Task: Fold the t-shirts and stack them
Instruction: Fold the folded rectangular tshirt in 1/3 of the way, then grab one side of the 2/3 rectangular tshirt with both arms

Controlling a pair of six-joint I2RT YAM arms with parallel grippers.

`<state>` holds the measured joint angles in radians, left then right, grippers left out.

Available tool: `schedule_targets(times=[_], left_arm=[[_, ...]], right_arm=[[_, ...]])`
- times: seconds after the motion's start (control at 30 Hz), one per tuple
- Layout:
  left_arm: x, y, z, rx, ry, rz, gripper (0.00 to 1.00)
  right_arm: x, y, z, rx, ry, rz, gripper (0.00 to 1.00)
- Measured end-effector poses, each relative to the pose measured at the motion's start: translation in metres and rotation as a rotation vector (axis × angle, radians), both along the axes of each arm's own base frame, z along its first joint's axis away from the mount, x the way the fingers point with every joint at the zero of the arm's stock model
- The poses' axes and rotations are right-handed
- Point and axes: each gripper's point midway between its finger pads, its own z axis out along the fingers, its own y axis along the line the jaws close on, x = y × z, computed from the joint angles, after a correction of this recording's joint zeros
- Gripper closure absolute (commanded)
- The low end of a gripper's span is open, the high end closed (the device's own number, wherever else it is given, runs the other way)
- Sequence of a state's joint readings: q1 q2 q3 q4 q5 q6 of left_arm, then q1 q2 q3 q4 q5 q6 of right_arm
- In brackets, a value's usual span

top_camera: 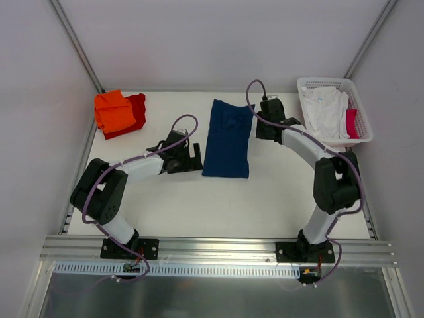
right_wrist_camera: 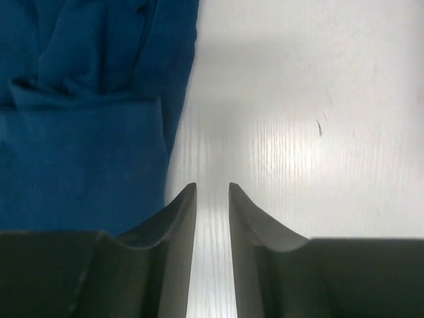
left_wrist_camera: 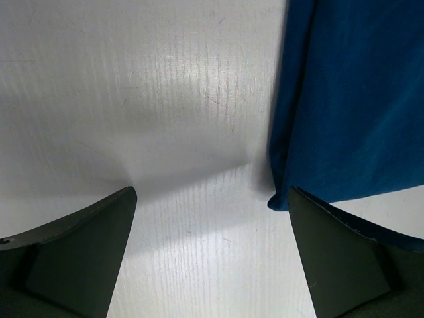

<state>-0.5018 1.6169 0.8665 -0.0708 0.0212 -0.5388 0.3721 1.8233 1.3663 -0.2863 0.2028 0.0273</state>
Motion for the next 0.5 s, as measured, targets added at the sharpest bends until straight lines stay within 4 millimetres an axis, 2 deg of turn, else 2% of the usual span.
schedule_targets(times=[0.13, 0.23, 0.33, 0.5], left_arm=[[-0.003, -0.002, -0.001, -0.010, 0.009, -0.010, 0.01], [-0.005, -0.004, 0.000, -0.026, 0.008, -0.019, 0.01], [-0.005, -0.008, 0.000, -0.047, 0.001, -0.030, 0.01], [-0.003, -0.015, 0.002, -0.092, -0.025, -0.050, 0.01]], right_arm=[[-0.036, -0.005, 0.024, 0.022, -0.042, 0.010, 0.59], [-0.062, -0.003, 0.030, 0.040, -0.058, 0.027, 0.54], [-0.086, 0.004, 0.023, 0.050, -0.043, 0.052, 0.49], [-0.119, 0.012, -0.004, 0.046, 0.025, 0.083, 0.48]])
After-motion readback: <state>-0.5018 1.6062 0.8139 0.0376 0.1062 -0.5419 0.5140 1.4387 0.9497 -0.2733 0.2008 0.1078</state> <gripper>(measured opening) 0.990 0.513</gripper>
